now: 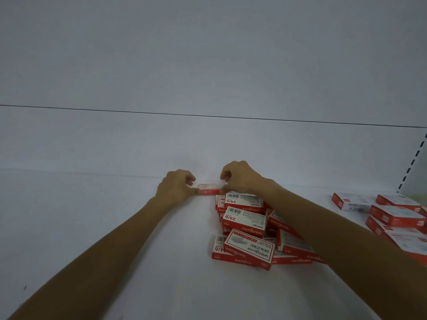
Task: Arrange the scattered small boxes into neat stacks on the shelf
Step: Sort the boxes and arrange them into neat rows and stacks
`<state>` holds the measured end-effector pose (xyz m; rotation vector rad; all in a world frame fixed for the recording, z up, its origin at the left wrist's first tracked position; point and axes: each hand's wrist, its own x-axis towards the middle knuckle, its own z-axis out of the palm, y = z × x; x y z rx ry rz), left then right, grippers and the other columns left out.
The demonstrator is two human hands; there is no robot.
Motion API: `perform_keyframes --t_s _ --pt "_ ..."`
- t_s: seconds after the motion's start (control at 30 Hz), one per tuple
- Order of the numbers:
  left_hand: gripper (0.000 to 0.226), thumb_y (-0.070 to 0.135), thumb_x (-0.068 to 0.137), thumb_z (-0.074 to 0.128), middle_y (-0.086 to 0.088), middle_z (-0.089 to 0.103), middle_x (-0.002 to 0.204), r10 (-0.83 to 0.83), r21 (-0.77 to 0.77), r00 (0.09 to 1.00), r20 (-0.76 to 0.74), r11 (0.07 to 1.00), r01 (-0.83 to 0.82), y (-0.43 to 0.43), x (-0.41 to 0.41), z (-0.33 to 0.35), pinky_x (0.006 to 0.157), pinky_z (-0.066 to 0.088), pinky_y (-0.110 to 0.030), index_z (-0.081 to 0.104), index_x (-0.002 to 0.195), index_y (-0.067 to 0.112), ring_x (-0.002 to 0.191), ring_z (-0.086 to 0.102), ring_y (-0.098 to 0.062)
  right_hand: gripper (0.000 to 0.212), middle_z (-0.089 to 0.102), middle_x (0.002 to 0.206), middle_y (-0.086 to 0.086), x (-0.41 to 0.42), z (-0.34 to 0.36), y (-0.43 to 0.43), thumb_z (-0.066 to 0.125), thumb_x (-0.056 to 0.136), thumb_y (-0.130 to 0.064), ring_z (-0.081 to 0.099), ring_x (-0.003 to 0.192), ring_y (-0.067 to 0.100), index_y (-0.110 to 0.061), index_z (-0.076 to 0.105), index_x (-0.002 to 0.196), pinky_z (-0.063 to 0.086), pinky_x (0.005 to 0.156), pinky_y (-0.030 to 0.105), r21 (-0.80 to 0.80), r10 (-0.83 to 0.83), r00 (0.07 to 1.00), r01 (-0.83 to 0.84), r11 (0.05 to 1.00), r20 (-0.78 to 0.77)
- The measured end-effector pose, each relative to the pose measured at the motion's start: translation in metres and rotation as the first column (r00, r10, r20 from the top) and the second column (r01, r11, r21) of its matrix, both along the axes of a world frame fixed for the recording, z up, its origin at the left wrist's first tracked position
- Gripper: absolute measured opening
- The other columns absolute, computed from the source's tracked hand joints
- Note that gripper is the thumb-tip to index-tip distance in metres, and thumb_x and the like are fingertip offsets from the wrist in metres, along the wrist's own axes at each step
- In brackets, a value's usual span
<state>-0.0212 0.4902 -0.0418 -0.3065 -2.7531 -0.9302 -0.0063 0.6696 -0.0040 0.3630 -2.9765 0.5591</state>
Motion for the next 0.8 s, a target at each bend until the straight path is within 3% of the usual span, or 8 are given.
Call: perform_keyframes --t_s 0.13,0.23,0.33,0.47,0.57,0.67,0.8 --pt "0.028 0.034 0.076 0.072 0.001 0.065 0.096 0.066 -0.010 0.998 -0.016 0.998 -0.066 0.001 -0.002 -0.006 0.075 0.044 -0.029 0.063 0.096 0.016 0.088 0.059 -0.018 0.021 0.066 0.101 0.011 -0.008 -0.006 0.000 0.072 0.078 -0.021 0.057 0.079 0.016 -0.004 0.065 0.089 0.044 0.060 0.017 0.032 -0.029 0.999 0.028 0.999 0.028" --pt "0.008 0.023 0.081 0.066 0.000 0.069 0.096 0.045 -0.035 0.996 -0.072 0.998 -0.048 0.006 -0.003 -0.005 0.072 0.043 -0.026 0.066 0.088 0.018 0.089 0.060 -0.018 0.020 0.066 0.094 0.008 -0.012 -0.010 -0.002 0.069 0.081 -0.025 0.058 0.078 0.017 -0.014 0.055 0.071 0.048 0.069 0.027 0.085 -0.083 0.997 0.084 0.993 -0.007" --pt "0.007 0.018 0.084 0.062 0.000 0.070 0.095 0.047 -0.020 0.993 -0.105 0.999 -0.049 0.007 -0.005 -0.008 0.074 0.045 -0.027 0.068 0.087 0.019 0.092 0.062 -0.019 0.019 0.063 0.090 0.004 -0.016 -0.012 -0.004 0.066 0.083 -0.029 0.058 0.080 0.017 -0.014 0.055 0.079 0.046 0.071 0.029 0.118 -0.103 0.994 0.105 0.987 -0.029" --pt "0.015 0.019 0.084 0.061 0.002 0.070 0.099 -0.006 0.002 0.995 -0.097 1.000 0.006 0.003 -0.011 -0.013 0.080 0.046 -0.026 0.069 0.097 0.021 0.095 0.062 -0.016 0.018 0.064 0.093 0.006 -0.022 -0.015 -0.007 0.063 0.084 -0.021 0.061 0.085 0.022 -0.017 0.051 0.071 0.047 0.072 0.030 0.126 -0.110 0.993 0.116 0.985 -0.054" --pt "0.032 0.027 0.085 0.060 -0.002 0.065 0.116 -0.066 -0.039 0.997 -0.028 0.997 0.064 0.000 -0.014 -0.016 0.090 0.046 -0.029 0.063 0.117 0.023 0.105 0.059 -0.019 0.011 0.068 0.094 0.008 -0.025 -0.015 -0.007 0.059 0.084 -0.015 0.064 0.087 0.023 -0.013 0.062 0.075 0.053 0.077 0.032 0.060 -0.093 0.995 0.095 0.994 -0.036" --pt "0.047 0.034 0.085 0.059 0.000 0.055 0.132 -0.077 -0.136 0.997 0.013 0.988 0.078 -0.002 -0.013 -0.016 0.100 0.042 -0.034 0.050 0.131 0.029 0.118 0.052 -0.021 0.017 0.070 0.100 0.005 -0.024 -0.016 -0.006 0.055 0.087 -0.015 0.065 0.091 0.021 -0.011 0.072 0.090 0.054 0.085 0.036 0.000 -0.059 0.998 0.059 0.998 0.003" --pt "0.034 0.033 0.091 0.051 -0.006 0.058 0.122 -0.083 -0.192 0.995 -0.057 0.979 0.070 0.003 -0.001 -0.005 0.096 0.043 -0.037 0.056 0.123 0.024 0.110 0.054 -0.022 0.022 0.070 0.105 0.006 -0.019 -0.009 -0.003 0.054 0.088 -0.016 0.064 0.096 0.023 -0.007 0.072 0.097 0.053 0.088 0.037 -0.051 -0.037 0.998 0.040 0.998 0.055"
